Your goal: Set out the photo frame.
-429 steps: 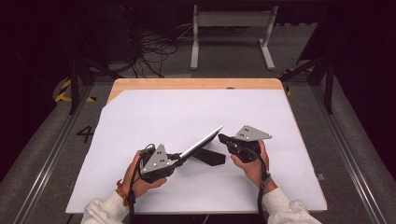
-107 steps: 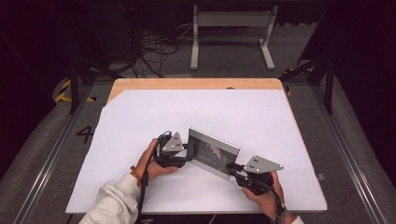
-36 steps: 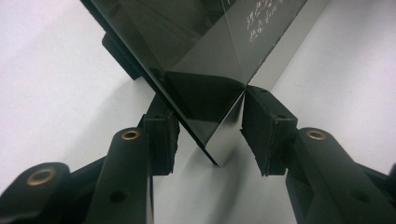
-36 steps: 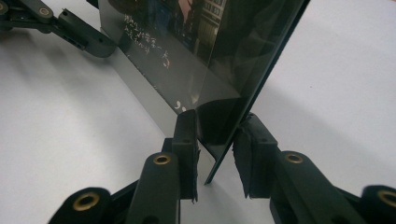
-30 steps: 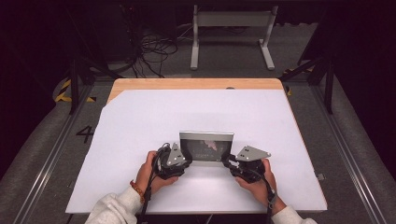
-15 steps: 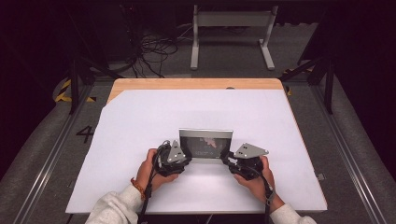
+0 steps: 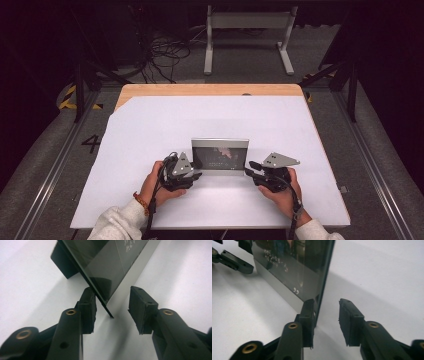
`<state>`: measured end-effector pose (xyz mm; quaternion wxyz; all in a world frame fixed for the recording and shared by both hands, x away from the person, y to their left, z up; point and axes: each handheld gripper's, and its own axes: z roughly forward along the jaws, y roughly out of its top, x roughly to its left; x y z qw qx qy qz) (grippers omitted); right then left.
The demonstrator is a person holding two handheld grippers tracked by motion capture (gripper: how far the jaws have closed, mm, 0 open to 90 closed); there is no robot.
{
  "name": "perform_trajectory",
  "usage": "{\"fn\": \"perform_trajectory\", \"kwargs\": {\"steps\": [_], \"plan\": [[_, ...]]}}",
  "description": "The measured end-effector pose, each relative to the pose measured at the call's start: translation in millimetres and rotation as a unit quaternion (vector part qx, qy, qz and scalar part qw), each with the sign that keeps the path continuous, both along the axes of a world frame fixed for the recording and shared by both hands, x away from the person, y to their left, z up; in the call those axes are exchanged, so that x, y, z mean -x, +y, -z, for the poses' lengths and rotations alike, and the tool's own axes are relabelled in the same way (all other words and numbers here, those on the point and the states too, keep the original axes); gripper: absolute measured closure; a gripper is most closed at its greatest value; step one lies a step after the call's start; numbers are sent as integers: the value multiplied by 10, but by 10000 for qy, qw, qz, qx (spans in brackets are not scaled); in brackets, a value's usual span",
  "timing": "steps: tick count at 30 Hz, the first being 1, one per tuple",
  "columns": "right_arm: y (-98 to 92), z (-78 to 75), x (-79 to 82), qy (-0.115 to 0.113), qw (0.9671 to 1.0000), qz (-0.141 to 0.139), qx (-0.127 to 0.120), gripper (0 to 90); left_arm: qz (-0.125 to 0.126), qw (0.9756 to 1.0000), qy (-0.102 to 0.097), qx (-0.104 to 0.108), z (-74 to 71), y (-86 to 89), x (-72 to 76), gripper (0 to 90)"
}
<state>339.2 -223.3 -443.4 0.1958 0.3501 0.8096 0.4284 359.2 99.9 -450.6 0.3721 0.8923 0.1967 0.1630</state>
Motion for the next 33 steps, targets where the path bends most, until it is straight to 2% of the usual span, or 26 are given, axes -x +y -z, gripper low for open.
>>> {"fn": "perform_trajectory", "kwargs": {"steps": [1,3,8,10,12,15,17,25,31,33], "plan": [[0,0,0,0,10000,0,0,689,5,10000,9,12,-8,10,3,586],[-39,-36,15,-23,10000,-18,-68,747,37,10000,-15,2,-36,42,12,609],[-60,-59,45,-99,9999,-65,9,748,-16,9999,-54,150,-81,120,33,601],[-64,-78,67,-212,9997,-109,82,731,4,9998,-67,203,-95,171,44,588],[-77,-113,88,-416,9987,-142,273,715,10,9996,-86,278,-106,217,52,557],[-121,-151,107,-500,9984,-135,248,698,5,9995,-228,215,-143,272,93,528],[-150,-174,130,-594,9976,-129,339,680,-3,9994,-271,233,-164,303,125,500],[-246,-230,205,-721,9963,-131,445,615,-1,9989,-407,253,-194,420,226,429],[-284,-214,266,-729,9955,-193,572,538,-188,9970,-589,470,-207,601,300,355],[-285,-210,274,-734,9954,-184,592,527,-222,9969,-613,451,-202,634,307,341]]}}
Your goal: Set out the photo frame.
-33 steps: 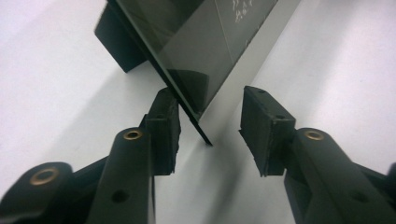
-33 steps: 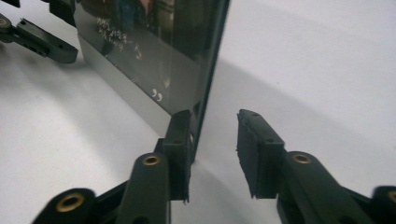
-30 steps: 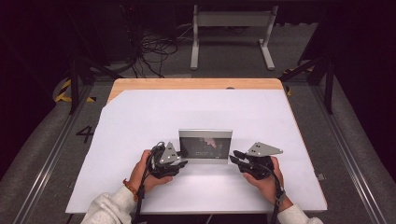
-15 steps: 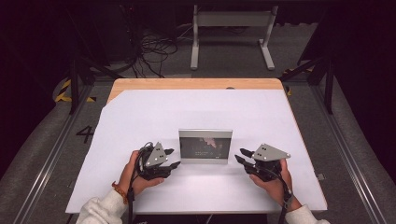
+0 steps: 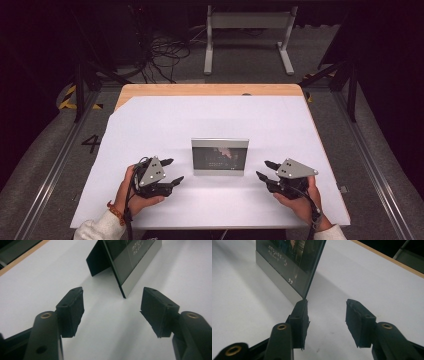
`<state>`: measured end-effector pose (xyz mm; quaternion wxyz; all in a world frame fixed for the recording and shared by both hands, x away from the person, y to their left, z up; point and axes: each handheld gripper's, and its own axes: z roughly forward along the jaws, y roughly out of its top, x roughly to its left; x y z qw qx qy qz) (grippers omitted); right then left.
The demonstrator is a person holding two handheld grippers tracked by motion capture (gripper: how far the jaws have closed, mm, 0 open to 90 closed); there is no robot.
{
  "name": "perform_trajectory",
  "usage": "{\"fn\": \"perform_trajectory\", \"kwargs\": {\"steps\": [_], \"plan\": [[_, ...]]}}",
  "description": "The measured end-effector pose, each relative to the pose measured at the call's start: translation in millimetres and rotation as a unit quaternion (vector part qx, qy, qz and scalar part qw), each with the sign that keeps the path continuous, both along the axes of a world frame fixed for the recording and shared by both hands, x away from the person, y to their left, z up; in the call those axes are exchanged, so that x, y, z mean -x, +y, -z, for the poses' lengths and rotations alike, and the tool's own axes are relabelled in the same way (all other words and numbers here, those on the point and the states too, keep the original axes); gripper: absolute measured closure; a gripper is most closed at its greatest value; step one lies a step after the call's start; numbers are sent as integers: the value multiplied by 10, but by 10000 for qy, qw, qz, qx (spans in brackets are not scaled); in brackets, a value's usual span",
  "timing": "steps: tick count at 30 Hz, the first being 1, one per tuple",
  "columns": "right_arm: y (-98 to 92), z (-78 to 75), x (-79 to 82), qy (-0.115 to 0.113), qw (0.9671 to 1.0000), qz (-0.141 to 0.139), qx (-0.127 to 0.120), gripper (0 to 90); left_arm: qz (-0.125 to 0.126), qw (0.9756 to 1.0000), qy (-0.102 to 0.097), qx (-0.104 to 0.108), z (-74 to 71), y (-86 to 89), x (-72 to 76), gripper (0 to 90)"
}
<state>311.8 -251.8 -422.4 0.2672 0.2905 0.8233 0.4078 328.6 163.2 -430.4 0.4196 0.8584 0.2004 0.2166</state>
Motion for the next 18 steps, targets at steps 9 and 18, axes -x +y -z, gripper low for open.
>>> {"fn": "perform_trajectory", "kwargs": {"steps": [9,18], "plan": [[-47,63,40,80,9997,49,215,401,-119,9997,188,-98,119,163,45,243],[-123,149,65,137,9992,30,364,316,-178,9992,369,-42,210,316,93,194]]}}
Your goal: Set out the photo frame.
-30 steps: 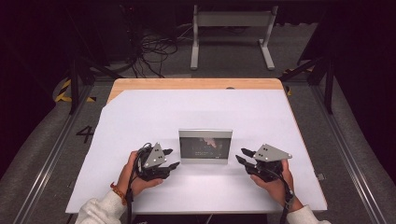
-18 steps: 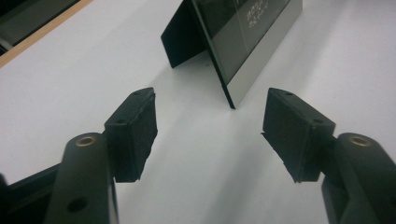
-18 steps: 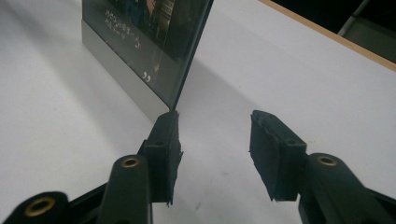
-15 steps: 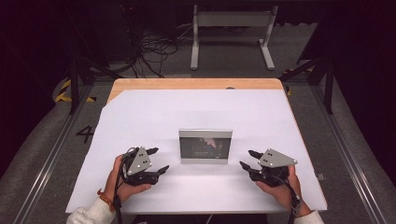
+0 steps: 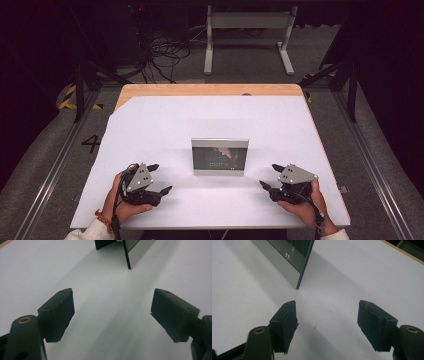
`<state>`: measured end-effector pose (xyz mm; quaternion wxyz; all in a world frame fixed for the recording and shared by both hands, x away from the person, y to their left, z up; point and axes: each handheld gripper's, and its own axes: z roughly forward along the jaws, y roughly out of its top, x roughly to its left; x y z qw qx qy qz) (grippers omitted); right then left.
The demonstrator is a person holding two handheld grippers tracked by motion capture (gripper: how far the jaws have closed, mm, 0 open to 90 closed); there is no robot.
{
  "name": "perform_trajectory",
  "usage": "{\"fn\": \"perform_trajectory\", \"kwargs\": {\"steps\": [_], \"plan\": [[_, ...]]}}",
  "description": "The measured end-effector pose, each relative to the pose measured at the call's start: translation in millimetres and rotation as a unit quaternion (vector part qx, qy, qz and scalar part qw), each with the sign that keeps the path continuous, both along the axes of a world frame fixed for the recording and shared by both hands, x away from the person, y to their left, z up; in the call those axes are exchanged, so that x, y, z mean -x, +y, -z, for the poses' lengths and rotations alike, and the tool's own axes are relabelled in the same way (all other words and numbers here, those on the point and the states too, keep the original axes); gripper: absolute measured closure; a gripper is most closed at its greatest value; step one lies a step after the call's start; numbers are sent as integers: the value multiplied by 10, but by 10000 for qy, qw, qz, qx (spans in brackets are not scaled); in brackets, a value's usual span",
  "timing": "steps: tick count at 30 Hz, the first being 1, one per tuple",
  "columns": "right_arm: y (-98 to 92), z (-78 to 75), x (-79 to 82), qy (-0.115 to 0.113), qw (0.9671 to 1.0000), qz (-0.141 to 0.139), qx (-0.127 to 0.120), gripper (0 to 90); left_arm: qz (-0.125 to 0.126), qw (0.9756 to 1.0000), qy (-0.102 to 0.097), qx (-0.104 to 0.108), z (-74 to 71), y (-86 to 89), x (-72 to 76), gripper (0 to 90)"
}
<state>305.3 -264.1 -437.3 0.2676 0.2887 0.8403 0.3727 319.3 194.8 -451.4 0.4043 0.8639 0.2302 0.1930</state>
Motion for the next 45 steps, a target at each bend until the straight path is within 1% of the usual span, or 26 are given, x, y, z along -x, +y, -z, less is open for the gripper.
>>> {"fn": "perform_trajectory", "kwargs": {"steps": [4,7,9,10,11,13,15,16,19,22,24,26,27,29,33,40,44,45], "plan": [[-45,13,22,-3,10000,26,-74,290,-13,10000,47,44,33,68,24,184],[-85,29,39,0,9998,73,-163,270,-15,9998,113,155,54,125,42,173],[-109,51,46,-12,9997,122,-232,247,-85,9996,152,221,65,149,53,161],[-120,74,43,15,9994,181,-281,226,-96,9993,198,289,72,158,57,155],[-120,74,43,15,9994,181,-281,226,-91,9992,238,322,78,163,58,155],[-115,91,36,40,9992,186,-345,213,-94,9993,245,267,81,147,64,126],[-103,109,27,31,9994,185,-288,199,-88,9992,242,304,82,139,65,116],[-98,120,24,51,9994,177,-303,194,-94,9991,255,311,84,140,65,107],[-82,154,12,87,9996,161,-231,181,-175,9989,270,352,84,151,61,96],[-62,172,13,110,9997,132,-161,178,-216,9982,279,478,76,163,49,95],[-54,169,20,88,9998,111,-126,177,-243,9981,308,482,84,165,46,92],[-46,157,23,56,9998,120,-130,175,-277,9984,305,386,89,168,50,91],[-41,153,26,41,9998,126,-140,174,-297,9984,292,378,89,168,54,91],[-38,151,26,38,9998,112,-146,174,-296,9984,281,397,82,173,55,91],[-29,157,35,50,9999,100,-118,171,-377,9982,245,387,76,170,49,95],[-36,154,30,20,9999,112,-102,169,-415,9981,265,378,80,177,42,95],[-38,150,29,1,9999,114,-104,168,-432,9979,311,377,88,170,38,92],[-39,152,28,3,9999,110,-102,167,-425,9980,293,376,87,169,34,92]]}}
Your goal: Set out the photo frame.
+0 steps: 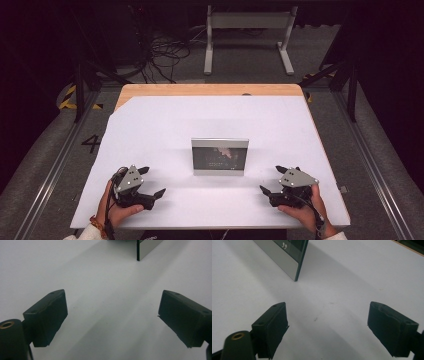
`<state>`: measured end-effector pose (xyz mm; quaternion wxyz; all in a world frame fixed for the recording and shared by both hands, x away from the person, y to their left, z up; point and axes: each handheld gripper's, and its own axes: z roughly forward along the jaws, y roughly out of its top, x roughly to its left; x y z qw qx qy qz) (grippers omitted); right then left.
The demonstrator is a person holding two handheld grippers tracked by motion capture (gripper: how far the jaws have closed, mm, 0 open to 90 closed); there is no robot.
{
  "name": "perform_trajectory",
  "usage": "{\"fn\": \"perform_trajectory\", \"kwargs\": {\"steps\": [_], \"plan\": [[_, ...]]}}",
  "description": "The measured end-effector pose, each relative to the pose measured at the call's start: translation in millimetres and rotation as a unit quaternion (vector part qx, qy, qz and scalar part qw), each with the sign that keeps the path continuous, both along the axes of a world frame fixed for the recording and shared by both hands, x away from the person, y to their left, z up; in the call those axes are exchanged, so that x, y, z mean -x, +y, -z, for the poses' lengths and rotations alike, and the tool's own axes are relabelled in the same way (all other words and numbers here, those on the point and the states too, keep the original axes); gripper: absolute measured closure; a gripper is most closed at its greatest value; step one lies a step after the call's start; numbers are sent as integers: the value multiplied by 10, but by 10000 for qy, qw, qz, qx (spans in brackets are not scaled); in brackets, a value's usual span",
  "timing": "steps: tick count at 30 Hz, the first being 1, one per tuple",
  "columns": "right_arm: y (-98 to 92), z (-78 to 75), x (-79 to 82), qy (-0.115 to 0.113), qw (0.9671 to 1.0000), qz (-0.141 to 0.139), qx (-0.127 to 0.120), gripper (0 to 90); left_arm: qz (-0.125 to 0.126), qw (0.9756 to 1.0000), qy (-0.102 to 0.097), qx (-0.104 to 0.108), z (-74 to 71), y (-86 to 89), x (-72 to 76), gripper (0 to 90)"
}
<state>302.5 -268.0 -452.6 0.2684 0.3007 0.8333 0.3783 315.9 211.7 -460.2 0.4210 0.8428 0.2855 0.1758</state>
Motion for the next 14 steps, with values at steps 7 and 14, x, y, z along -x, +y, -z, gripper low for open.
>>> {"fn": "perform_trajectory", "kwargs": {"steps": [7,14], "plan": [[8,10,1,21,10000,-21,29,165,5,10000,6,-28,0,-5,-6,89],[18,8,6,43,10000,-20,43,169,-8,10000,48,-24,7,-7,-7,86]]}}
